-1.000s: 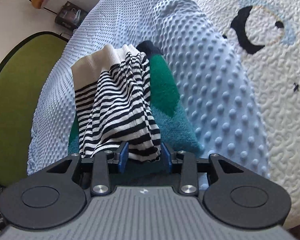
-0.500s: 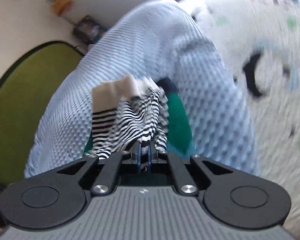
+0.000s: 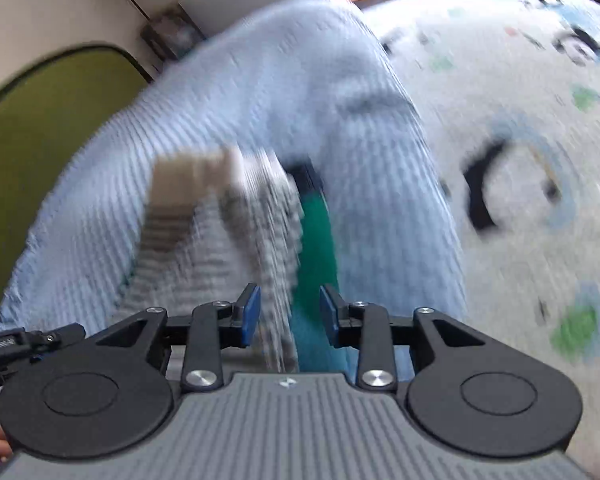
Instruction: Fold clothes
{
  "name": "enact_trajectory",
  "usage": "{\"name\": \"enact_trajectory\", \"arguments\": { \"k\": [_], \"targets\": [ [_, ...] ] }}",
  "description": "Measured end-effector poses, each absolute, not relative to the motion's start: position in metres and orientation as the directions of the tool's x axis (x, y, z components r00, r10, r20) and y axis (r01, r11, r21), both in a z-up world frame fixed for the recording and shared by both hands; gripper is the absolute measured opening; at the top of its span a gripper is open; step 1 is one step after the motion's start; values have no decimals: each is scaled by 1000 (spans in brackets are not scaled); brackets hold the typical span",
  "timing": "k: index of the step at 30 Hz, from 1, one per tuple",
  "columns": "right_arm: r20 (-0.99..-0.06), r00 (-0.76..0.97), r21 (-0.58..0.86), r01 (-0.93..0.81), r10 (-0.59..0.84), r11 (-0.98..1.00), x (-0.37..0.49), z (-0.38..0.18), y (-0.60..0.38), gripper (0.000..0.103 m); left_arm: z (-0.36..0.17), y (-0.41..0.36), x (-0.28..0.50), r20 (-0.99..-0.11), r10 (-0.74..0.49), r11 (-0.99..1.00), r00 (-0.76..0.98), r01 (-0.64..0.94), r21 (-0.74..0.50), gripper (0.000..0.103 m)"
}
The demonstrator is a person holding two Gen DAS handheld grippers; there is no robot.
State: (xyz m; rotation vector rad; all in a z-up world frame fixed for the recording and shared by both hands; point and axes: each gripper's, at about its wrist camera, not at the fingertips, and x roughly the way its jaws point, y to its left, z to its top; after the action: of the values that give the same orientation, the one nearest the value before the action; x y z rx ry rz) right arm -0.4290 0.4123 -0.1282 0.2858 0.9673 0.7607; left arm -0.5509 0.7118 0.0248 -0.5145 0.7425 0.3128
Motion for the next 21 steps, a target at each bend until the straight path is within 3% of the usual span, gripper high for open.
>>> {"name": "enact_trajectory", "arguments": {
  "k": [3, 9, 11, 13, 15, 21],
  "targets": [
    [-585, 361, 563, -464, 726, 684, -385, -137, 445, 35, 26, 718, -484, -679, 113, 915, 725, -343, -214, 32],
    [-607, 338, 618, -369, 719, 694, -316, -175, 507, 35, -14, 731, -380, -746, 154, 937, 648, -335, -98, 32],
    [-609, 303, 622, -392, 733, 678, -312, -181, 524, 33, -24, 732, -371, -756, 162, 930, 634, -354, -98, 30],
    [-639, 290, 591, -409, 713, 695, -314, -185, 533, 10, -28, 732, -367, -747, 194, 923, 635, -376, -79, 22],
    [-664, 284, 560, -425, 692, 712, -316, -188, 541, 8, -29, 732, -367, -737, 211, 911, 642, -403, -91, 16],
    [-622, 432, 512, -406, 653, 757, -324, -165, 515, 8, -32, 729, -373, -699, 247, 896, 671, -433, -99, 16]
  ]
}}
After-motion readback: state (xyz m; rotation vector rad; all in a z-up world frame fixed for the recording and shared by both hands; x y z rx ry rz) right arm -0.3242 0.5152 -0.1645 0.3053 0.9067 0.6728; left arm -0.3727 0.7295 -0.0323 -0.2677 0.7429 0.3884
